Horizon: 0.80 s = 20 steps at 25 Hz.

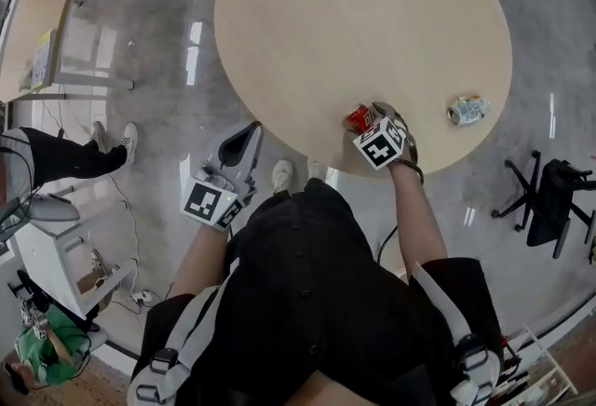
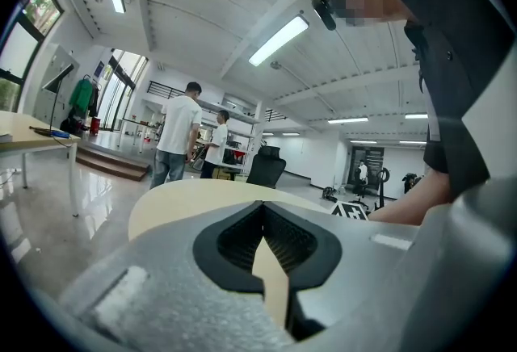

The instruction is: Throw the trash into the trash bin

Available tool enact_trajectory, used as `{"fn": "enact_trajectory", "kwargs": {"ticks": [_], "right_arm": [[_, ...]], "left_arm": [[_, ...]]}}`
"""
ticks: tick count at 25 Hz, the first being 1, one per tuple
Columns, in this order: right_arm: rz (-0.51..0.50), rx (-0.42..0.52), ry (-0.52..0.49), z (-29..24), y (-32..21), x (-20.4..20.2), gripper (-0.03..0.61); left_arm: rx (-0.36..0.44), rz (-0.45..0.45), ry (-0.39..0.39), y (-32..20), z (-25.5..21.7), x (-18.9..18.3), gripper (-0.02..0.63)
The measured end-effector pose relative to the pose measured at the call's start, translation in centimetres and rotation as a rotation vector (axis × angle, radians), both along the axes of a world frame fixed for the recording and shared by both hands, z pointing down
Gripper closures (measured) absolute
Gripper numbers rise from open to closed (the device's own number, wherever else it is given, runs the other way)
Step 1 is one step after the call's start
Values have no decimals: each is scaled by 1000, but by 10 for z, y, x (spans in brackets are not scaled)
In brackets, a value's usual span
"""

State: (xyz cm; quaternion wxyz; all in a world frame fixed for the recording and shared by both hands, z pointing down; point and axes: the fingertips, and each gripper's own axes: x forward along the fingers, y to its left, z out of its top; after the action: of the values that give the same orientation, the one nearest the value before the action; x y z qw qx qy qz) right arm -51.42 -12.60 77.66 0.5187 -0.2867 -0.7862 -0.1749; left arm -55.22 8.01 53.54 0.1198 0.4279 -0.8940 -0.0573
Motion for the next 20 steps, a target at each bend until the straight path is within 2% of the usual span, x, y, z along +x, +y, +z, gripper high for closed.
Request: {"fn": "enact_trajectory", "kwargs": {"ticks": [3,6,8,11,15,20], "right_arm": [[-32,-20,43,2,8,4,232],[-66,4,52,2,12,6,235],[-92,31,18,-3,15,4,235],[-81,18,-90,-24,22,-8,236],[1,-66,-286,-70,29,-31,236],[100,-159,-465,-124,31,-41,236]], "left_arm": [[-4,-7,-2,2,-3,3,614],[-13,3,-7,4,-4,6,614],[-9,4,-11,6,-6,6,614],[2,5,-26,10,-11,5,614],[17,18,-46,16,-17,6,614],[45,50,-93,20,-31,9,614]]}}
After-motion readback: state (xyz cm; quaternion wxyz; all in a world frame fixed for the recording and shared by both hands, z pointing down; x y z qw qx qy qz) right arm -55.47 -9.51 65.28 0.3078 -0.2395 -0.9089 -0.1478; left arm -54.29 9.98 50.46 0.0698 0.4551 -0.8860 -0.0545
